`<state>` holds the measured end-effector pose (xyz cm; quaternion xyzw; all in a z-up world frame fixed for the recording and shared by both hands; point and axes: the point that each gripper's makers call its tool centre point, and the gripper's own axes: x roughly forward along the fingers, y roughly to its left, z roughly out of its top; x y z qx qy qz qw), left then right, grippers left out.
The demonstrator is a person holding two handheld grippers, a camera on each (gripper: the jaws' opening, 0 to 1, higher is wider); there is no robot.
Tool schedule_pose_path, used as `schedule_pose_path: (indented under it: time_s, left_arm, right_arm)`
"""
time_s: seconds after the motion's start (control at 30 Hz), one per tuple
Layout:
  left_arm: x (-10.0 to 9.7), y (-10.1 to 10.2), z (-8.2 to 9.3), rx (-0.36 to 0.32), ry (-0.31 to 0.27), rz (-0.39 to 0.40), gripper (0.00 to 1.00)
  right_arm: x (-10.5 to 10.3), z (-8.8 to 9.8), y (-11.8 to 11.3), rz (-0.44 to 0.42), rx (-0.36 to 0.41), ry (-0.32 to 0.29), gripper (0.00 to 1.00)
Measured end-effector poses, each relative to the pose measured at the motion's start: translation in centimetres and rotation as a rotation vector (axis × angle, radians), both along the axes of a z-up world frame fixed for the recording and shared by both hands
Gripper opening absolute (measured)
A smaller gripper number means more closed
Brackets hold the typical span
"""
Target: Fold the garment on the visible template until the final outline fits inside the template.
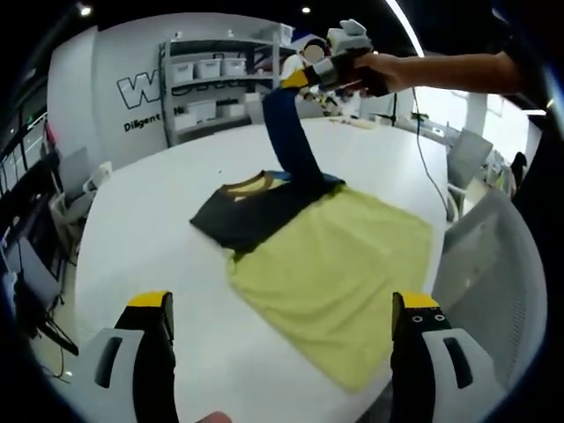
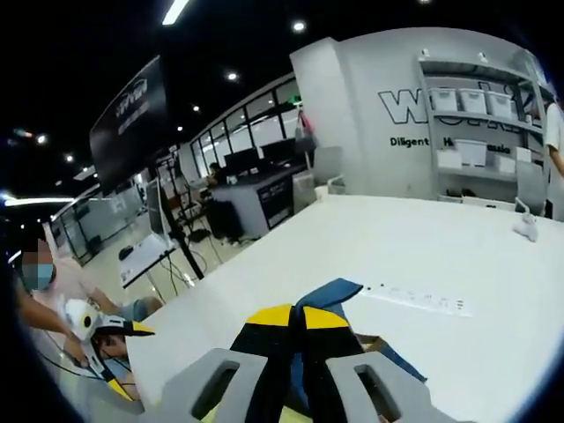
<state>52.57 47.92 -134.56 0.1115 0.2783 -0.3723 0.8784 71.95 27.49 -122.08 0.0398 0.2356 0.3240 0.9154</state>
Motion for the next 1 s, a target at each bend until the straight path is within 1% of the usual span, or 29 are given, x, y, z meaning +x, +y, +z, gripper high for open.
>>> schedule_pose_path:
  time_s: [0.17,0.4,0.6,0.77,0.87,1.0]
  left_arm:
    - [-0.3,0.1,0.0,-0.01,0.003,0.002,0.99]
    - [-0.4,0.3,-0.1,-0.012,0.008,0.0,0.99]
    - [-0.5,0.4,-0.3,-0.015,0.016,-0.005,0.99]
    - [-0.5,0.6,-0.5,-0.021,0.024,-0.005,0.99]
    - [-0.5,0.8,-0.7,-0.022,0.029,-0.006,0.99]
    - [-0.4,1.1,-1.0,-0.03,0.037,0.002,0.99]
  right_arm:
    - [-0.3,-1.5,1.0,0.007,-0.011,0.017,0.0]
    - [0.0,-3.3,2.3,0.011,-0.02,0.046,0.0]
    - [0.1,-5.0,3.6,0.016,-0.035,0.056,0.0]
    - [0.4,-6.8,4.6,0.024,-0.04,0.086,0.0]
    - [0.2,-7.4,5.3,0.026,-0.037,0.097,0.0]
    - [0.7,-8.5,6.0,0.03,-0.035,0.112,0.0]
